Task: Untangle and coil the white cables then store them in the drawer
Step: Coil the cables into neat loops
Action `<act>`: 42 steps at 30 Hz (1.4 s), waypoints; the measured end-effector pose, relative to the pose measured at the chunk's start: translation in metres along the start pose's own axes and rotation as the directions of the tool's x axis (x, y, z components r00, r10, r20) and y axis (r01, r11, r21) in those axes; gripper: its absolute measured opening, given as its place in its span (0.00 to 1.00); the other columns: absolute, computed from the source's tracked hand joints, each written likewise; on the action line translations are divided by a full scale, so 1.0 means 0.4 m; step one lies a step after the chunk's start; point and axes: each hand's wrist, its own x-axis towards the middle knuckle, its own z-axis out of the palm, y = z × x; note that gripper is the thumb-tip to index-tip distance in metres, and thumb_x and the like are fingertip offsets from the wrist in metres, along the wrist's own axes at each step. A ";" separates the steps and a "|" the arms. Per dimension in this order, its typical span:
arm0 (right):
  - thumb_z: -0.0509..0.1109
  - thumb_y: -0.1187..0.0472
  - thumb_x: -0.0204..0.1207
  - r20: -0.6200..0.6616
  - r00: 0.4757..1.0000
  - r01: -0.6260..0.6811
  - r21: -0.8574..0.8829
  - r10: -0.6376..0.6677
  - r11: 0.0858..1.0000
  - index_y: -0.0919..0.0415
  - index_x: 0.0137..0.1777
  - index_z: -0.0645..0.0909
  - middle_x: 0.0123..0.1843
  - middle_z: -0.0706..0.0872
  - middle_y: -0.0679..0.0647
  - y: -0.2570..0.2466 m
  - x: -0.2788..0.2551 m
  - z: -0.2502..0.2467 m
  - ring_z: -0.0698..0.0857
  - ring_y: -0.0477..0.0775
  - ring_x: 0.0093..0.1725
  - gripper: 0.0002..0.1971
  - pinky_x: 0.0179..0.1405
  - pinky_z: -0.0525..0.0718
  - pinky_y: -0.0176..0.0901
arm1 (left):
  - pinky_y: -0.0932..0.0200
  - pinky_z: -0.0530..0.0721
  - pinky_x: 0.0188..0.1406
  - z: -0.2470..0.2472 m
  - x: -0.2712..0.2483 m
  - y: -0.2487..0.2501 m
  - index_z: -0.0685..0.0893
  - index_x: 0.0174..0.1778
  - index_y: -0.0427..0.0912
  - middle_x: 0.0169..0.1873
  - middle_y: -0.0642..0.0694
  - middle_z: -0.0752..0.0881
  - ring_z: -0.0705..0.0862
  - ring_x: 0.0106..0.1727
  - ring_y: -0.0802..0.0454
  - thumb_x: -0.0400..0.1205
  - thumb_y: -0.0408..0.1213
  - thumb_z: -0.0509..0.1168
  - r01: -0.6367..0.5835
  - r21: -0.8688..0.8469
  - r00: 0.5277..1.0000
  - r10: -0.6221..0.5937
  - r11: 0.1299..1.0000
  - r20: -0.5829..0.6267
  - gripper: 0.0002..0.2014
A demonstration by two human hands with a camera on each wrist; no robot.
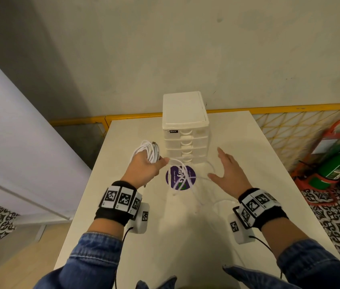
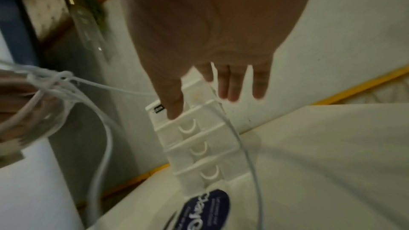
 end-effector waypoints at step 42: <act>0.70 0.57 0.74 -0.242 0.940 0.189 -0.220 -0.241 0.957 0.42 0.41 0.88 0.42 0.79 0.50 -0.059 0.027 -0.091 0.75 0.56 0.49 0.08 0.52 0.60 0.48 | 0.66 0.74 0.20 0.001 -0.033 0.004 0.84 0.39 0.34 0.21 0.51 0.79 0.73 0.18 0.60 0.78 0.39 0.70 -0.101 0.033 0.987 0.097 0.994 0.128 0.10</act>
